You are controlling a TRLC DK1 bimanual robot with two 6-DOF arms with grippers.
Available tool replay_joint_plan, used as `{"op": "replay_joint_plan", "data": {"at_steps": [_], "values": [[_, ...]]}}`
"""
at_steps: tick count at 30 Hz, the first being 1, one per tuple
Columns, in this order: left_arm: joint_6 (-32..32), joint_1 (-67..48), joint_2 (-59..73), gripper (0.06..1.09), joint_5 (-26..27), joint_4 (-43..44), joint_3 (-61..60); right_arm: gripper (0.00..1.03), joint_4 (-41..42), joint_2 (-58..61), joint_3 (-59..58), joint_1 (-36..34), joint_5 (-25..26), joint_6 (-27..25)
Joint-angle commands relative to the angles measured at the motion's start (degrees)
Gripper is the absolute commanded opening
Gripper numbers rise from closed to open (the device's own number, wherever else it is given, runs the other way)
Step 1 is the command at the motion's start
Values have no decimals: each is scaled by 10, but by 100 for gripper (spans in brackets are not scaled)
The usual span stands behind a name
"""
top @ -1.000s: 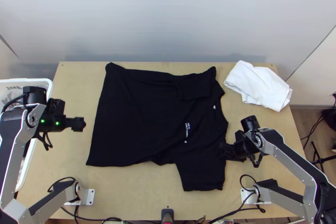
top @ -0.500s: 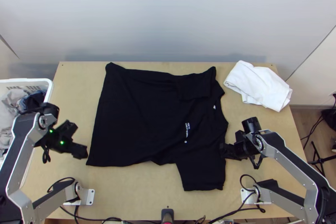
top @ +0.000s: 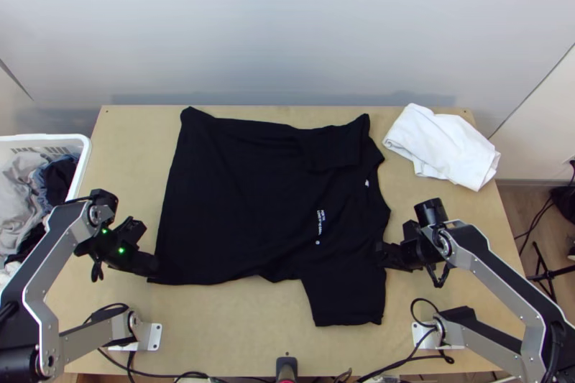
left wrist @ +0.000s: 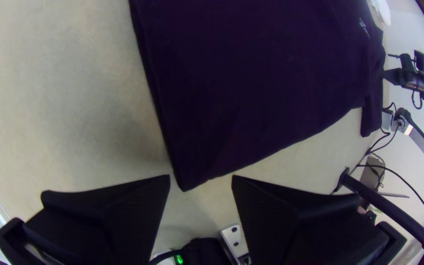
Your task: Fold the t-shirt
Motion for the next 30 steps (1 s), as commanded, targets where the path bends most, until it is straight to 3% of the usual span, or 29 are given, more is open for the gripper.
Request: {"op": "replay_joint_plan", "data": {"at_steps": [1,9,10,14,20,27,30], "values": [[-14,-7,36,63,5,42,-22,3,0,-8,4,1,1,5],[-11,-8,44,63,-24,50,-41,3,-1,-15,5,-1,2,6],[-11,-8,45,59,-24,54,-45,3,-1,-15,6,-1,2,8],[-13,-8,38,9,-22,83,-59,3,-1,-28,14,0,2,16],[-24,27,30,9,8,72,10,3,-42,-83,52,-22,2,19],[-166,71,46,9,82,91,201,3,-58,-113,187,-51,16,24],[-242,56,49,9,87,111,269,3,-49,-84,290,-58,17,24]]}}
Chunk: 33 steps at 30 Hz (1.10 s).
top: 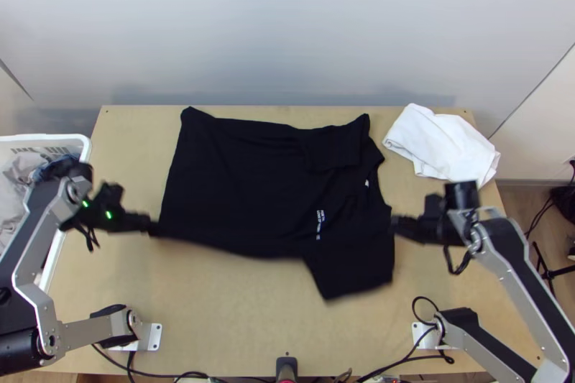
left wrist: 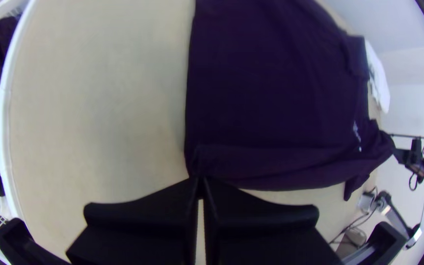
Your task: Fold the t-shirt
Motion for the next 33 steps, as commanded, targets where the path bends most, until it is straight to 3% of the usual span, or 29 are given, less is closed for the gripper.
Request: {"op": "replay_joint_plan", "data": {"at_steps": [1,10,17,20,25,30,33], "values": [[-151,2,8,9,35,42,161,3,1,27,189,-21,8,2],[-365,-39,90,9,13,145,381,3,23,226,516,-21,17,19],[-424,-40,136,9,-38,189,640,3,-2,386,907,-25,70,31],[-421,-38,100,9,-94,259,673,3,47,362,922,-28,88,31],[-418,-28,11,9,-116,330,671,3,84,264,884,-36,90,76],[-424,-18,-114,9,-161,429,618,3,86,155,858,-50,90,94],[-424,-11,-174,9,-194,439,610,3,75,82,824,-50,89,92]]}}
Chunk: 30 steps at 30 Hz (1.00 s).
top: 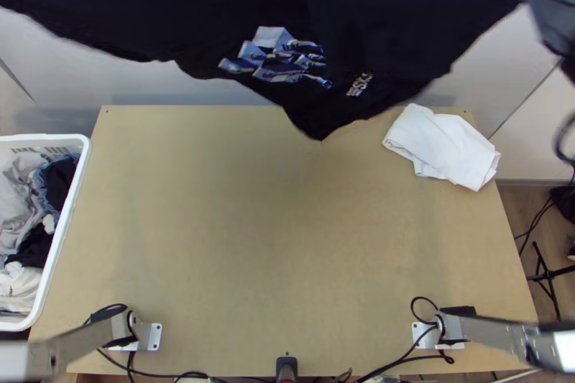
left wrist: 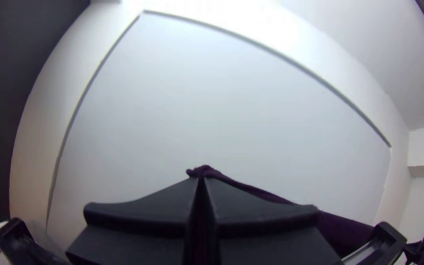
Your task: Fold the t-shirt
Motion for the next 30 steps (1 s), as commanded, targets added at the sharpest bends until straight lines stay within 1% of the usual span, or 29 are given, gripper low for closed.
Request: {"op": "replay_joint_plan", "data": {"at_steps": [1,3,7,12,14,17,18,19,20,23,24,27,30], "values": [[-5,13,-145,9,-61,69,-22,3,-14,-145,-31,-8,2,12],[1,20,-176,9,-63,54,-24,3,-28,-178,-31,-7,1,11],[25,23,-236,9,-61,46,-67,3,-53,-228,-31,3,1,9],[29,14,-267,9,-61,29,-102,3,-65,-247,-54,6,2,10],[28,12,-280,9,-60,21,-141,3,-65,-247,-84,6,4,9],[24,-2,-328,9,-58,15,-281,3,-54,-260,-197,6,4,5],[25,-10,-352,9,-57,18,-345,3,-41,-271,-250,6,3,5],[28,-16,-385,9,-57,38,-419,3,-28,-284,-307,6,3,6],[28,-17,-415,9,-54,62,-492,3,-5,-297,-369,7,2,5],[28,-21,-470,9,-45,79,-663,3,67,-329,-551,26,-2,9],[28,-23,-475,9,-46,81,-707,3,81,-331,-600,27,-2,7],[36,-26,-466,9,-45,122,-823,3,143,-329,-733,28,-8,5],[57,-34,-423,9,-44,195,-911,3,216,-300,-832,24,-8,0]]}}
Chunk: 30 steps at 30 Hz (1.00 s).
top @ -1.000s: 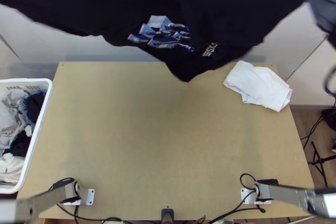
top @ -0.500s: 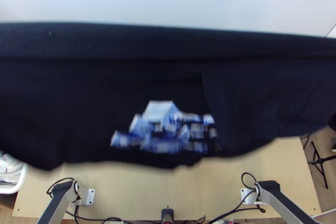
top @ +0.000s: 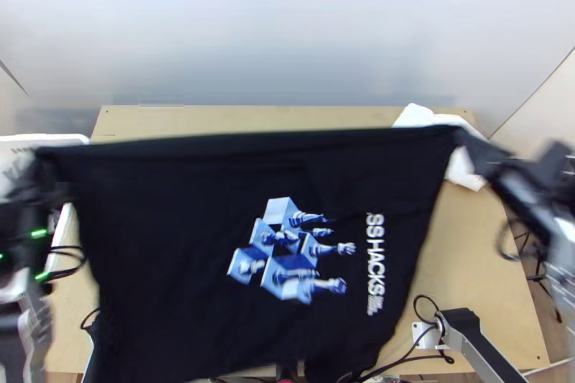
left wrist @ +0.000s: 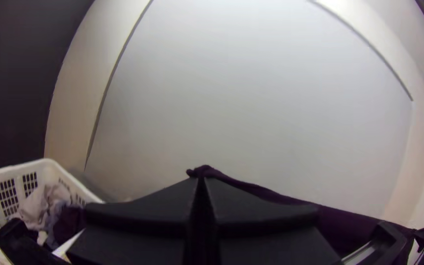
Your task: Fold the t-shirt
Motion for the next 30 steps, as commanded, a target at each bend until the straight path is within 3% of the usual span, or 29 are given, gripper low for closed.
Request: {"op": "replay_joint_plan", "data": {"at_steps": [1,7,13,19,24,30], "values": [[30,-24,33,9,4,119,-262,3,155,25,-285,1,-5,-6],[47,-42,222,9,4,271,-273,3,252,127,-327,-1,-4,-3],[61,-45,419,9,4,341,-188,3,289,208,-286,-1,3,-3],[60,-50,574,9,3,352,-75,3,284,329,-185,-9,3,9],[59,-68,658,9,1,327,6,3,197,432,-73,-5,1,9],[56,-74,740,9,1,293,94,3,187,513,5,-4,3,1]]}}
